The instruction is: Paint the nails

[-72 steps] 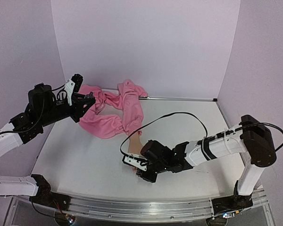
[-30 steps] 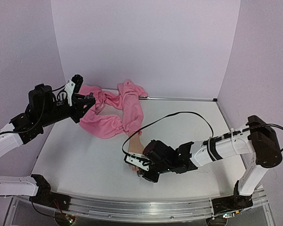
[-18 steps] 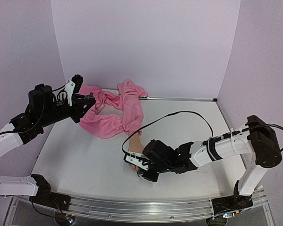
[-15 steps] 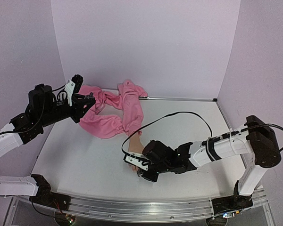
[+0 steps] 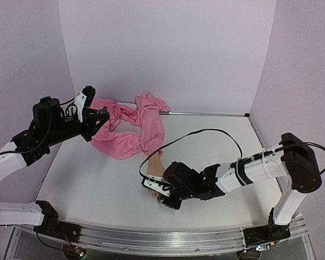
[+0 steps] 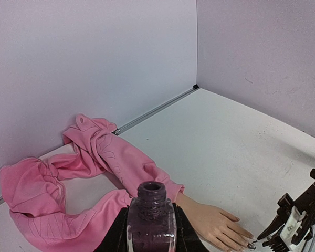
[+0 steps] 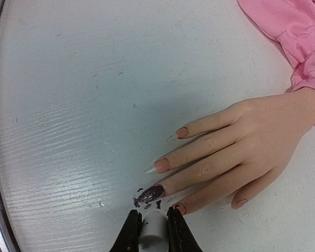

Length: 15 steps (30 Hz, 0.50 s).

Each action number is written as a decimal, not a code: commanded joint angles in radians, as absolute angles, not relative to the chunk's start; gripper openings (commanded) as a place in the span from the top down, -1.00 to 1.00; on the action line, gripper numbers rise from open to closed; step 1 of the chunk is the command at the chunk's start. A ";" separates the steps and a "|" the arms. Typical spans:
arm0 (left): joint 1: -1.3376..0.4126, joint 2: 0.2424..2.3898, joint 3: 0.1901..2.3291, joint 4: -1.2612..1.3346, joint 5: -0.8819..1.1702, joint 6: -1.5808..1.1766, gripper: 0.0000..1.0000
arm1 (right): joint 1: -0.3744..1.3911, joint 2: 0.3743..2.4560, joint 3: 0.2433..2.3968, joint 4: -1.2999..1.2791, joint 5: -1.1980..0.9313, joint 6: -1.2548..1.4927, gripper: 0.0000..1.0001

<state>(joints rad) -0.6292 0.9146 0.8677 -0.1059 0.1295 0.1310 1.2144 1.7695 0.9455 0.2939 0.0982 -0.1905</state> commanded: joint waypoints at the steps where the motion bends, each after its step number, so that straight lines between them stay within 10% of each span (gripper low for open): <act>1: -0.627 0.898 0.882 -0.055 0.136 0.131 1.00 | 1.223 1.787 0.986 0.310 0.118 -0.198 1.00; 15: -0.627 0.899 0.880 -0.055 0.138 0.131 1.00 | 1.223 1.794 0.994 0.313 0.127 -0.198 1.00</act>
